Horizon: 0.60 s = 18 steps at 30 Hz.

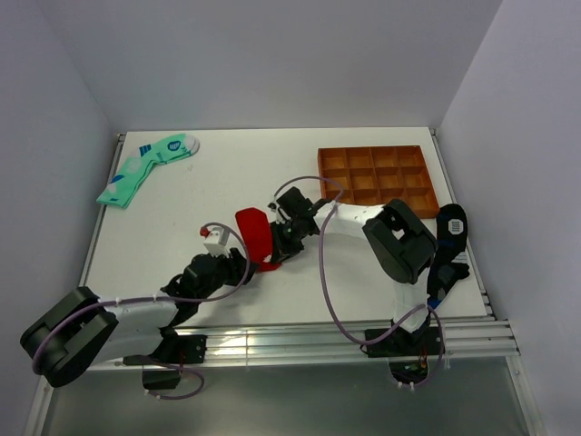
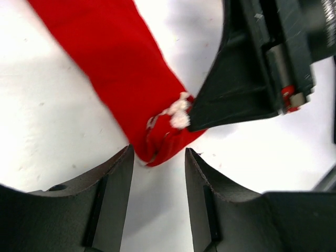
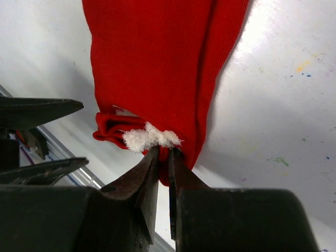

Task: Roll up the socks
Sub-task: Roll the sock at the center of the board.

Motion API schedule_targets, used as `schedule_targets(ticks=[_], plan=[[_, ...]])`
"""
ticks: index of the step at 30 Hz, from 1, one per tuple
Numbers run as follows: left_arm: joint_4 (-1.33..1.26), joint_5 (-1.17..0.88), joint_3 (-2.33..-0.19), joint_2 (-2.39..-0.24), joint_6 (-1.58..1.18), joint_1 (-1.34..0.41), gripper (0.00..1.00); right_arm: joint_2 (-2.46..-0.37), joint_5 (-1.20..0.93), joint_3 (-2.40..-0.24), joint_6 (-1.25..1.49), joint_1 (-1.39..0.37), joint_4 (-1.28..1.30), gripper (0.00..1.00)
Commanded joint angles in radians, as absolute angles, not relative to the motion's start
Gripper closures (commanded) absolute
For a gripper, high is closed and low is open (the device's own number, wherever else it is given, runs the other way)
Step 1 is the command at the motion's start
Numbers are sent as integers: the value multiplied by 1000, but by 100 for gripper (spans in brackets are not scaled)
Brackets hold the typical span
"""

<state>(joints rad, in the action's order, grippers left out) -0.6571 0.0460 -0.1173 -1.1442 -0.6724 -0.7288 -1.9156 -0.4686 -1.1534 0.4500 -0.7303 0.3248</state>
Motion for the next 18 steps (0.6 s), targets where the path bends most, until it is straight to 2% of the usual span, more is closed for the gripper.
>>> schedule_targets(ticks=[1,4,7,18], plan=[[-778,227,-98,-1149,-647,-782,51,-1957,-469,-1189,410,-726,497,100],[-827,277,-95,-1173,-620,-827,52,-1960,-471,-1204,397,-724,538,100],[-909,313,-69,-1175,-604,-870,49,-1956,-466,-1213,385,-723,574,100],[-1005,190,-54,-1219,-531,-891,50,-1959,-463,-1249,356,-707,661,100]])
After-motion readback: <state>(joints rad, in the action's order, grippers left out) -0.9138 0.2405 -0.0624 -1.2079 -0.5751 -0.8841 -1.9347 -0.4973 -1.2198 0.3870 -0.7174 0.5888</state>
